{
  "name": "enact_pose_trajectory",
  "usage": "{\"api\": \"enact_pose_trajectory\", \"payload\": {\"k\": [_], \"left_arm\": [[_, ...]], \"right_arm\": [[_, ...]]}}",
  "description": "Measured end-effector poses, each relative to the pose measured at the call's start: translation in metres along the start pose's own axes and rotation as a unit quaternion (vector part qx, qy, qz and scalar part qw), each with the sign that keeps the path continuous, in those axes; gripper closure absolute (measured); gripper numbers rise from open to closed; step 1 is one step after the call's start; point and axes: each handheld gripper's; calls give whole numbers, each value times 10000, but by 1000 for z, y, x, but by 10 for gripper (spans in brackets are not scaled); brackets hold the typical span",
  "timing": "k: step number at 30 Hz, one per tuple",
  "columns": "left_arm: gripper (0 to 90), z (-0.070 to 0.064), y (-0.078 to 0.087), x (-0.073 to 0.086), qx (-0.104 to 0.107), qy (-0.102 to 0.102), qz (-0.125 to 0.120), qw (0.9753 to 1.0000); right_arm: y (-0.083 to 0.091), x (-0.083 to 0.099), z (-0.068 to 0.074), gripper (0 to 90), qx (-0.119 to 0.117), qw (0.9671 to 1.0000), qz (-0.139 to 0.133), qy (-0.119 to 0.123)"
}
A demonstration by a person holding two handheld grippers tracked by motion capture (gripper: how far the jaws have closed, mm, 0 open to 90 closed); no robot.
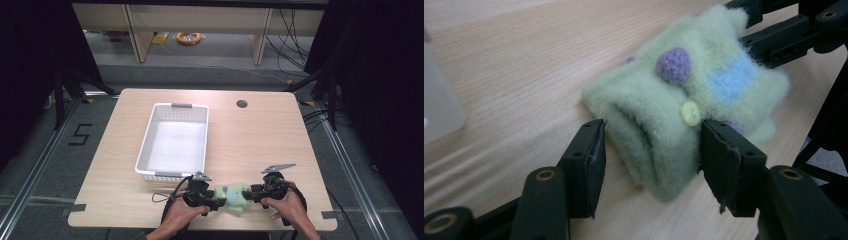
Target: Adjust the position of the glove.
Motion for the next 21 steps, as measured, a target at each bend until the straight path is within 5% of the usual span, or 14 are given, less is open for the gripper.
{"api": "enact_pose_trajectory", "payload": {"k": [11,19,21], "left_arm": [[548,-1,-4,0,-4,-175,1,9998],[643,-2,-3,3,37,-234,-52,9997],[665,-2,-2,3,48,-313,-45,9995]], "right_arm": [[-9,5,-1,549,-294,9993,-195,-131],[-12,8,0,694,-540,9977,-295,-290],[-11,8,-2,744,-527,9979,-375,-68]]}}
Point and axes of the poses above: each handheld gripper's, and its own axes: y roughly backward along the jaws, x roughly out of its underside, z roughly to its left, and after that the axes turned 13 degrees about y, right-handed
